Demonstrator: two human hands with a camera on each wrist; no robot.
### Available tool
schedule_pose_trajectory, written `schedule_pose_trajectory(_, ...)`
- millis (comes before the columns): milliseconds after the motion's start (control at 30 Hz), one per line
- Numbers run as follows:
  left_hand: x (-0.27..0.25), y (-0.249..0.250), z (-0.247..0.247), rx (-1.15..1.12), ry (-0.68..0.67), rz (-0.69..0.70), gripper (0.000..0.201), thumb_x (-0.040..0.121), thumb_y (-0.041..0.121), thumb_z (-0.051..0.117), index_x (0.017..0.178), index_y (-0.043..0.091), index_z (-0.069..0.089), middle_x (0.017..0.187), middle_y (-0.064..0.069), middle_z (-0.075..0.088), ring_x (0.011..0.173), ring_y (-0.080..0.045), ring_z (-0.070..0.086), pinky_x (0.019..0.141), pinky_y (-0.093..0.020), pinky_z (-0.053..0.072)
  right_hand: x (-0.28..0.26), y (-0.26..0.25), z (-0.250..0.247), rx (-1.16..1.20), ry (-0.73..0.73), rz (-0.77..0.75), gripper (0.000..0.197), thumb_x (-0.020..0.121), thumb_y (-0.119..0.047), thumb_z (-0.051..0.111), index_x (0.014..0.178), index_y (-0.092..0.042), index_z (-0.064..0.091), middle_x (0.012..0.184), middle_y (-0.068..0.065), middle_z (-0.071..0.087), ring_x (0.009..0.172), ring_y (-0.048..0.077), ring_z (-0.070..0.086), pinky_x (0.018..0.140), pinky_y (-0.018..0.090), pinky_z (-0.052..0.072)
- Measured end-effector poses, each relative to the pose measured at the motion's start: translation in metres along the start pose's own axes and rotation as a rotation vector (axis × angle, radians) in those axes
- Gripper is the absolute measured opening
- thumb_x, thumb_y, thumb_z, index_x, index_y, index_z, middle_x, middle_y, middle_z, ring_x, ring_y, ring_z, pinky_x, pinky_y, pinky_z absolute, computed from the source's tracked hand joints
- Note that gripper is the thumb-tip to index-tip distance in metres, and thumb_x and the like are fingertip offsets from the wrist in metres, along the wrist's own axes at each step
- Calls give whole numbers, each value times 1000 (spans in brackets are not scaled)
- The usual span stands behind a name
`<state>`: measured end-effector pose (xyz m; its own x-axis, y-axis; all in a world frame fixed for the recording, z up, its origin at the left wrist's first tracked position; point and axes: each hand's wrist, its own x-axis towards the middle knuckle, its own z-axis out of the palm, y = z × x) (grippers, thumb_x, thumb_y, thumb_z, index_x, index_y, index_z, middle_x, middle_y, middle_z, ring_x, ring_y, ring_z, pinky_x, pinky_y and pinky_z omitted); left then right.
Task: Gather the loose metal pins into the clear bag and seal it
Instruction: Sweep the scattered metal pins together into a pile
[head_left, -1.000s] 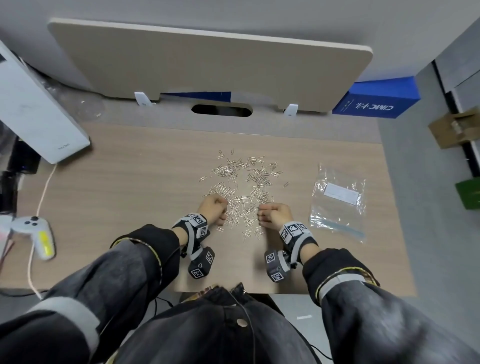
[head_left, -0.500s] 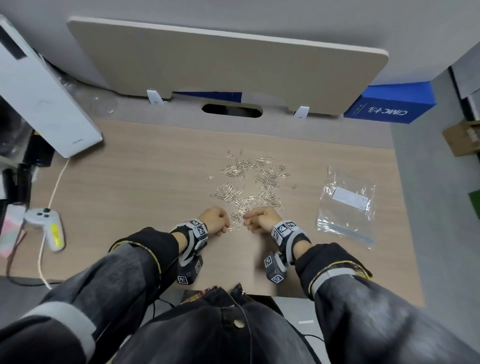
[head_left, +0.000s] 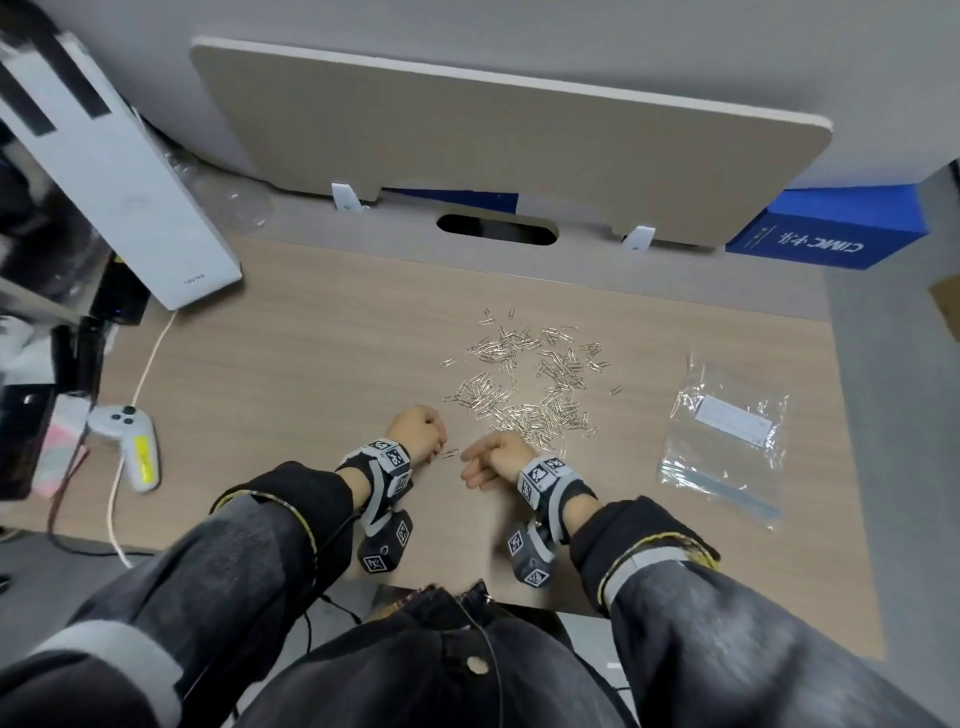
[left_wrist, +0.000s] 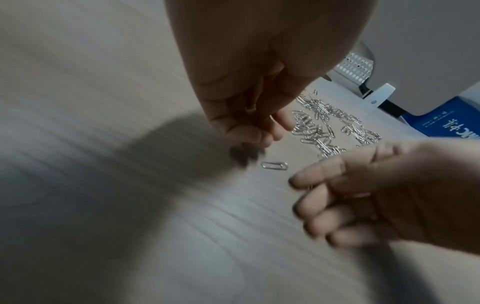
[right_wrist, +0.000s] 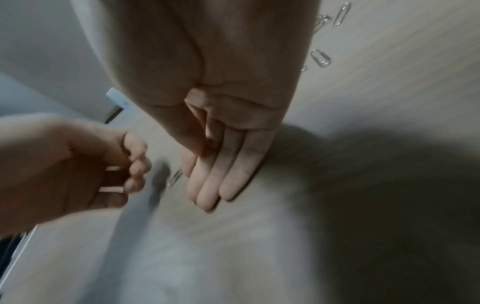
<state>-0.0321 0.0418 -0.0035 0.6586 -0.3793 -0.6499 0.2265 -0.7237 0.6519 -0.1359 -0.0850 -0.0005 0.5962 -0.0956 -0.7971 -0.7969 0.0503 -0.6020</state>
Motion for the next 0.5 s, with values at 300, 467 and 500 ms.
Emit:
schedule_pose_trajectory(300,-1,10,0,412,-366,-115,25,76,5,39,61,9,58,52,-7,66,39,-21,58,39,-18,40,-14,-11,-64,173,299,-79,33,85,14,38,91,-2,66,68,10,65,50,12,58,50,20,51)
schedule_pose_trajectory(467,21,44,24,277,-392,8,18,85,3,42,77,7,57,61,-7,66,45,-21,60,44,-21,44,-33,31,-83,-167,215,17,36,86,8,37,75,-7,68,57,5,64,41,7,55,39,15,42)
schedule_pose_trajectory(500,25,50,28,230,-355,25,19,85,3,41,79,8,58,63,-7,65,47,-20,60,45,-22,45,-31,36,-81,-193,200,34,37,84,7,37,73,-9,68,56,3,63,39,6,54,39,14,40)
